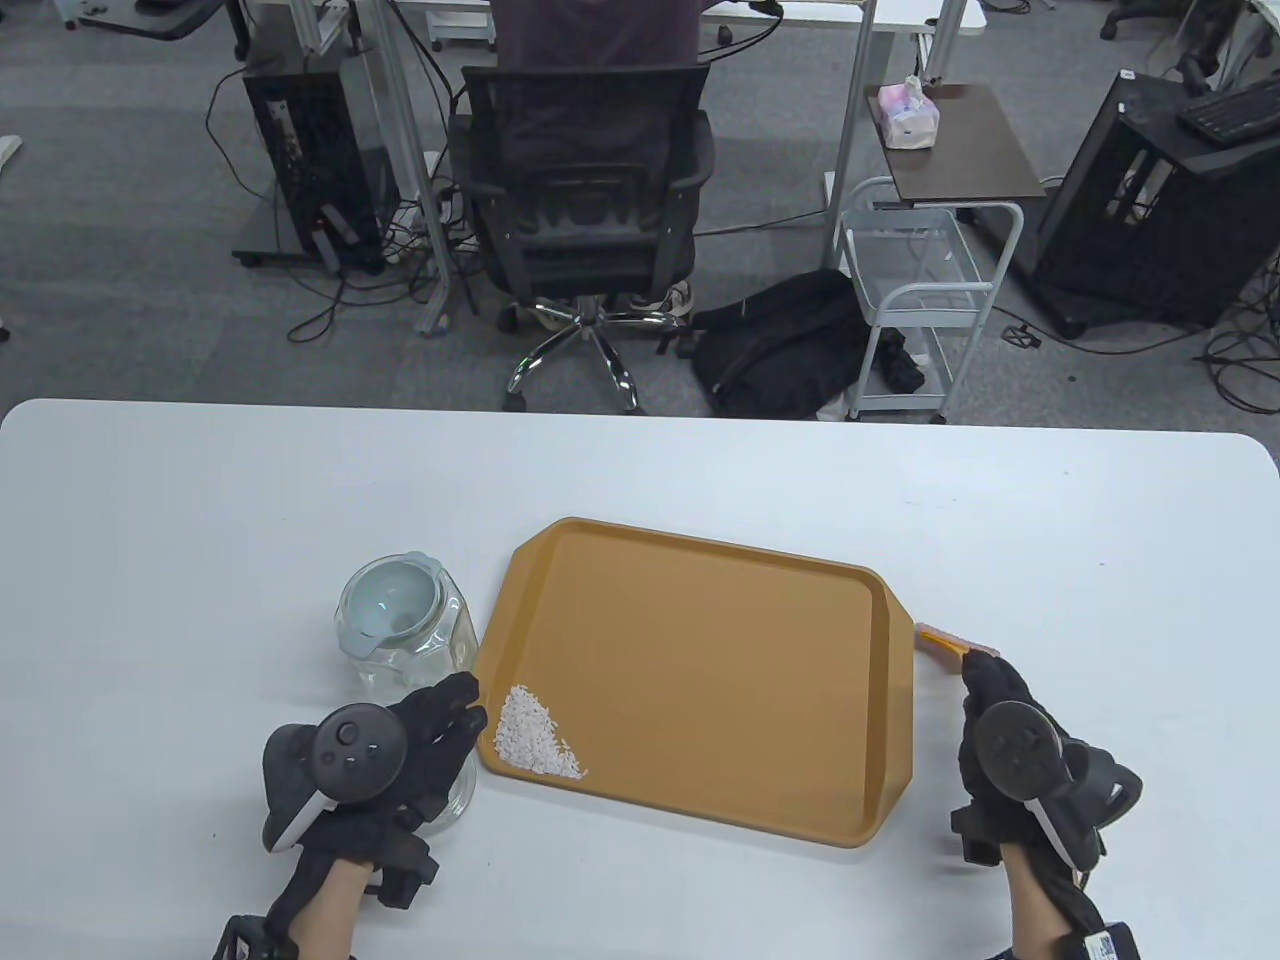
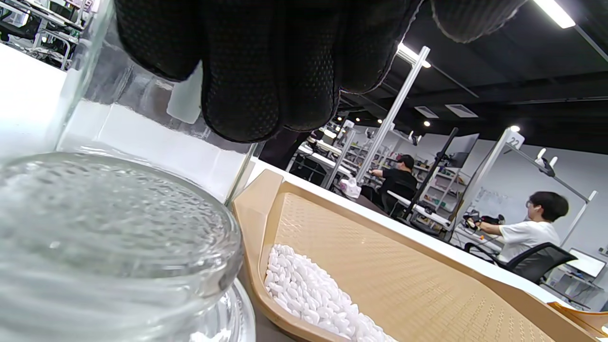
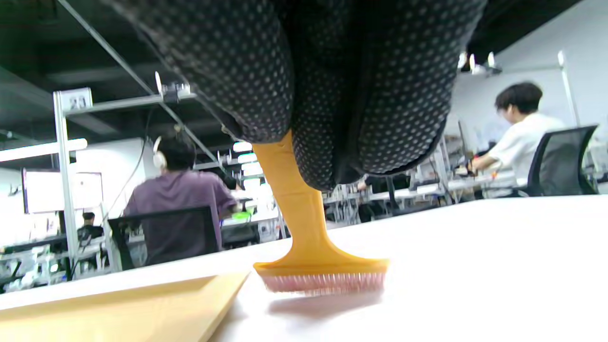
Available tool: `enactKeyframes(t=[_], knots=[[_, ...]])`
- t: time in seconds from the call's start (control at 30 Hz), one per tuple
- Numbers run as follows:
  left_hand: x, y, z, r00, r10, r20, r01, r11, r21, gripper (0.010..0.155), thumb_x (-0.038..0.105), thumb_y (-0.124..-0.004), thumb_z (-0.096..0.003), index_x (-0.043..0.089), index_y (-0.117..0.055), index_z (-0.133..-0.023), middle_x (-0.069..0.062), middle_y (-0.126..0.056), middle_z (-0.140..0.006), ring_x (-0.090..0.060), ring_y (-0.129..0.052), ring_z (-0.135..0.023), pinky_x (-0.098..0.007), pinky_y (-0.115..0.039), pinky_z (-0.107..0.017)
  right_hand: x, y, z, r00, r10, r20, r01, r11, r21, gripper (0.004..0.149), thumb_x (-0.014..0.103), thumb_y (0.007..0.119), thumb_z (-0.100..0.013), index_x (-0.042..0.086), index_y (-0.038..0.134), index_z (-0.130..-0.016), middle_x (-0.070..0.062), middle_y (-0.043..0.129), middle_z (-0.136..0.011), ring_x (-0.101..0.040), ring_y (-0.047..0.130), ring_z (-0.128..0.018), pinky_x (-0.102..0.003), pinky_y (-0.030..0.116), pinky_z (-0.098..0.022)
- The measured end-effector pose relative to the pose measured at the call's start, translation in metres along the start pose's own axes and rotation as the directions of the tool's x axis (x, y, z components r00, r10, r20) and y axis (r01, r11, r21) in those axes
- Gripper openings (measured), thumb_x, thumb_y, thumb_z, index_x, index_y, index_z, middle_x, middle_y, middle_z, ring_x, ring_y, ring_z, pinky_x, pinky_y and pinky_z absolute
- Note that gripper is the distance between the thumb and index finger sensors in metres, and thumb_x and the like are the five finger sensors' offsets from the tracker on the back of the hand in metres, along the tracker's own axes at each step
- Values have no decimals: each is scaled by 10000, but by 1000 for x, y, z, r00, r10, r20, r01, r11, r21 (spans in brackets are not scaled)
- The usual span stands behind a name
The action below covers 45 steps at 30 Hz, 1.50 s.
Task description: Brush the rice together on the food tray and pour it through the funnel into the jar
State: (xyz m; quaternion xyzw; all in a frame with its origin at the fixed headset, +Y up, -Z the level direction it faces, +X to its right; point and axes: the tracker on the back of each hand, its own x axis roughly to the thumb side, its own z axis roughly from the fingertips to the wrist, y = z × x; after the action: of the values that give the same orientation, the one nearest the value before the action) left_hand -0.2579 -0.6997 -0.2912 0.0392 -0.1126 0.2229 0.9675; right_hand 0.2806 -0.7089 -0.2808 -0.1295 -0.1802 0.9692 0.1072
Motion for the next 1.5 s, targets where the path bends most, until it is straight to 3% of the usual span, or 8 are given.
enactKeyframes(t=[0.17, 0.43, 0.8, 0.93, 1.03, 1.2, 1.37, 1.5], knots=[[1, -1, 0, 1000, -3, 5, 3, 1000, -3, 590, 583, -649, -501, 227, -779, -953, -87, -959, -893, -302, -1015, -712, -554, -751, -613, -2, 9, -1, 998, 57, -30, -48, 971, 234, 483, 207, 961, -418, 204, 863, -891, -79, 908, -913, -310, 1041, -691, -427, 933, -488], [2, -2, 0, 1000, -7, 5, 7, 1000, -10, 591, 583, -650, -501, 226, -777, -955, -90, -958, -893, -303, -1013, -714, -556, -749, -614, -1, 30, -3, 987, 161, 19, -155, 898, 412, 505, 226, 1000, -394, 218, 866, -881, -70, 870, -949, -341, 1042, -682, -475, 919, -490], [3, -3, -1, 1000, -12, 6, 13, 1000, -13, 588, 580, -649, -502, 227, -778, -954, -89, -958, -894, -301, -1014, -714, -555, -749, -615, 11, 62, -4, 907, 418, 47, -405, 835, 373, 461, 155, 973, -399, 212, 899, -850, -82, 938, -867, -288, 1051, -644, -441, 925, -468], [4, -3, -1, 1000, -14, 10, 14, 1000, -14, 589, 582, -648, -502, 228, -777, -955, -88, -957, -895, -300, -1013, -720, -551, -748, -620, 12, 60, -1, 920, 390, 30, -374, 854, 362, 453, 200, 939, -429, 172, 881, -878, -128, 930, -875, -319, 1026, -656, -475, 895, -473], [8, -2, 0, 1000, -15, 19, 15, 1000, 1, 593, 582, -650, -502, 227, -768, -962, -93, -937, -919, -309, -990, -753, -547, -747, -615, 19, 51, 4, 944, 330, 29, -323, 899, 295, 491, 353, 861, -464, 158, 848, -914, -139, 937, -868, -340, 1019, -632, -492, 878, -456], [29, -1, 3, 999, -47, -2, 47, 999, -2, 610, 595, -651, -501, 210, -773, -959, -106, -947, -896, -292, -1022, -574, -467, -822, -411, 33, 45, 11, 992, 123, -9, -112, 933, 342, 580, 481, 785, -480, 110, 832, -924, -150, 981, -782, -310, 1043, -472, -464, 891, -354], [48, -17, -15, 978, -200, -67, 192, 975, -109, 638, 620, -650, -499, 215, -746, -983, -108, -917, -936, -306, -999, -632, -455, -815, -408, 40, 54, 15, 988, 153, -4, -137, 895, 424, 800, 564, 771, -462, 14, 660, -1033, -200, 911, -839, -287, 1029, -428, -445, 886, -320], [61, -43, -43, 895, -412, -170, 350, 887, -302, 690, 655, -643, -490, 211, -710, -1014, -141, -883, -971, -316, -1004, -635, -436, -823, -372, 45, 59, 17, 976, 217, -14, -187, 871, 454, 866, 572, 809, -444, -30, 628, -1039, -199, 899, -827, -255, 1016, -377, -422, 882, -285]])
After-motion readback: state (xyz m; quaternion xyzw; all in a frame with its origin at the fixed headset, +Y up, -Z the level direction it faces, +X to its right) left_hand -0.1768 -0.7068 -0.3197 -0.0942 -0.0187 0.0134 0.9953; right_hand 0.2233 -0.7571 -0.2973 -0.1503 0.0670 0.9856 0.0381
